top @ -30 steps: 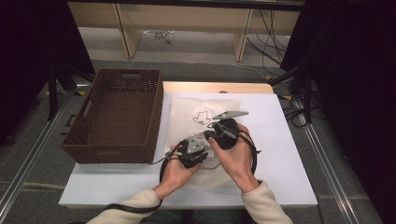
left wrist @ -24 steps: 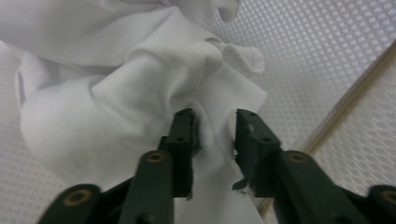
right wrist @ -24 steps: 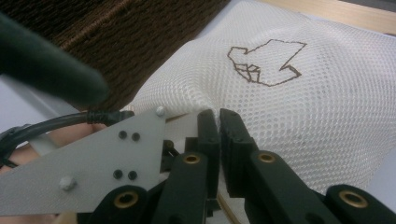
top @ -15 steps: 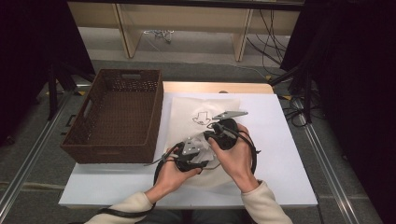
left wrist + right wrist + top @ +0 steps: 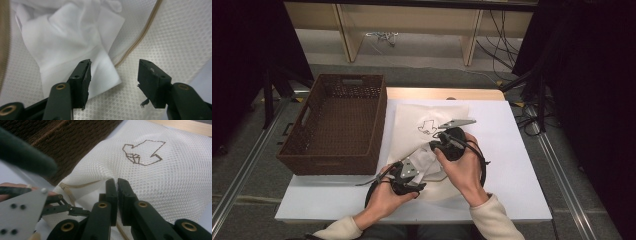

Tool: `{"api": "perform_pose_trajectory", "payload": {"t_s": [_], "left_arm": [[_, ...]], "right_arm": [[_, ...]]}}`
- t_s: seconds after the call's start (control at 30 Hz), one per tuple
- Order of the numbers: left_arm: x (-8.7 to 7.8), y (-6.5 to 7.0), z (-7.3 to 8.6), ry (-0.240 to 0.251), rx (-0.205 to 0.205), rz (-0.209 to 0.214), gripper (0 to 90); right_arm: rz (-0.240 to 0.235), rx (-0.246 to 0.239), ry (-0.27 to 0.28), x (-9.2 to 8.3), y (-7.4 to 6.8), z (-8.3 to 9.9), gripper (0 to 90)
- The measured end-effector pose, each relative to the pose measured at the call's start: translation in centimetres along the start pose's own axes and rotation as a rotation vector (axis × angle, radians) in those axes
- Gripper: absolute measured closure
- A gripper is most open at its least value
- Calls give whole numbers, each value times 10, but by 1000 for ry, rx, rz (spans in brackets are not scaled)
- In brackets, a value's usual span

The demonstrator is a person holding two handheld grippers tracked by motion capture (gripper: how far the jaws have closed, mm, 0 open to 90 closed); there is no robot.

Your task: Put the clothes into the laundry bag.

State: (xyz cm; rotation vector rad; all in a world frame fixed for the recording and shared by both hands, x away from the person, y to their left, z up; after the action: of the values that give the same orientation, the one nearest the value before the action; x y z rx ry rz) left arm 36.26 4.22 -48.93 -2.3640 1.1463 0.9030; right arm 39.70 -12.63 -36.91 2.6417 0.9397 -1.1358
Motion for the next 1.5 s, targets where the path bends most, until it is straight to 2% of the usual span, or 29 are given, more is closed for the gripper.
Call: {"api": "perform_pose_trajectory", "payload": {"t_s": [0.07, 0.1, 0.23, 0.27, 0.37, 0.47, 0.57, 0.7, 0.77, 0.8, 0.83, 0.87, 0.9, 0.93, 0.97, 1.03, 1.07, 1.1, 1.13, 1.17, 1.2, 1.23, 1.27, 1.3, 1.33, 1.37, 1.4, 1.43, 1.5], "left_arm": [[5, -2, 3, -18, 3, -5, 463], [5, -2, 4, -26, 9, -12, 479], [4, -6, 2, -31, 7, -27, 622], [5, -6, 2, -18, -6, -15, 653], [4, -4, 0, -8, -9, 1, 798], [5, -4, -2, -2, -22, 7, 874], [4, -5, -7, 16, -22, 2, 882], [9, -5, -16, 45, -31, -7, 884], [15, -8, -19, 50, -38, -19, 884], [18, -9, -20, 54, -42, -20, 883], [23, -9, -22, 76, -69, -36, 883], [24, -11, -24, 59, -50, -31, 883], [28, -10, -26, 88, -81, -47, 883], [30, -11, -28, 83, -64, -54, 882], [36, -11, -31, 111, -71, -70, 882], [38, -11, -31, 109, -75, -72, 881], [41, -11, -31, 108, -84, -67, 880], [43, -12, -31, 105, -78, -61, 880], [44, -13, -31, 106, -77, -67, 878], [43, -14, -32, 97, -54, -104, 878], [44, -15, -32, 98, -48, -112, 876], [46, -12, -32, 110, -71, -77, 874], [46, -12, -32, 110, -71, -77, 872], [44, -14, -32, 102, -50, -109, 872], [44, -14, -31, 102, -53, -101, 863], [45, -12, -31, 104, -63, -86, 844], [47, -9, -30, 116, -96, -37, 822], [45, -9, -30, 109, -83, -46, 796], [40, -8, -28, 116, -71, -52, 726]], "right_arm": [[1, 4, 1, -1, 0, 0, 884], [8, -21, 10, 1, 3, 0, 884], [4, -7, 4, 1, 1, 0, 884], [3, 12, -2, 0, 0, 0, 884], [10, -22, 23, 2, 1, 0, 884], [11, -26, 29, 2, 2, 0, 884], [8, -24, 14, 1, 1, 0, 884], [11, 9, 9, 1, -2, 0, 884], [-1, -18, 19, 2, 1, 0, 884], [0, -6, 12, 1, 0, 0, 884], [7, 1, 9, 1, 0, 0, 884], [4, -12, 23, 2, 1, 0, 884], [5, -20, 21, 1, 1, 0, 884], [13, -9, 25, 1, 0, 1, 884], [12, -11, 28, 1, 1, 0, 884], [3, 1, 10, 0, 1, 0, 884], [5, -37, 28, 1, 4, 0, 884], [5, -37, 28, 1, 4, 0, 884], [9, -2, 39, 1, 2, 0, 884], [9, -2, 39, 1, 2, 0, 884], [12, -1, 30, 1, 2, 0, 884], [14, 2, 30, 1, 2, 0, 884], [14, 2, 30, 1, 2, 0, 884], [14, 16, 24, 1, 2, 0, 884], [10, 2, 29, 1, 2, 0, 884], [12, -3, 31, 2, 3, 0, 884], [17, -6, 43, 3, 3, 0, 884], [15, -32, 44, 3, 4, 0, 884], [13, -29, 14, 2, 4, 0, 883]]}}
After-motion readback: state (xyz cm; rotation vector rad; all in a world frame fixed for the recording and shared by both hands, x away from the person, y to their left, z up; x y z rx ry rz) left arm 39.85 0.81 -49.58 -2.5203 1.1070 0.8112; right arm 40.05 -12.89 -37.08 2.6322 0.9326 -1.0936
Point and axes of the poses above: each handheld gripper's, and its own axes: x roughly forward along the jaws, z roughly out of its underside, y roughly to its right, the point moved 1 cm from there along x, roughly forward along the jaws
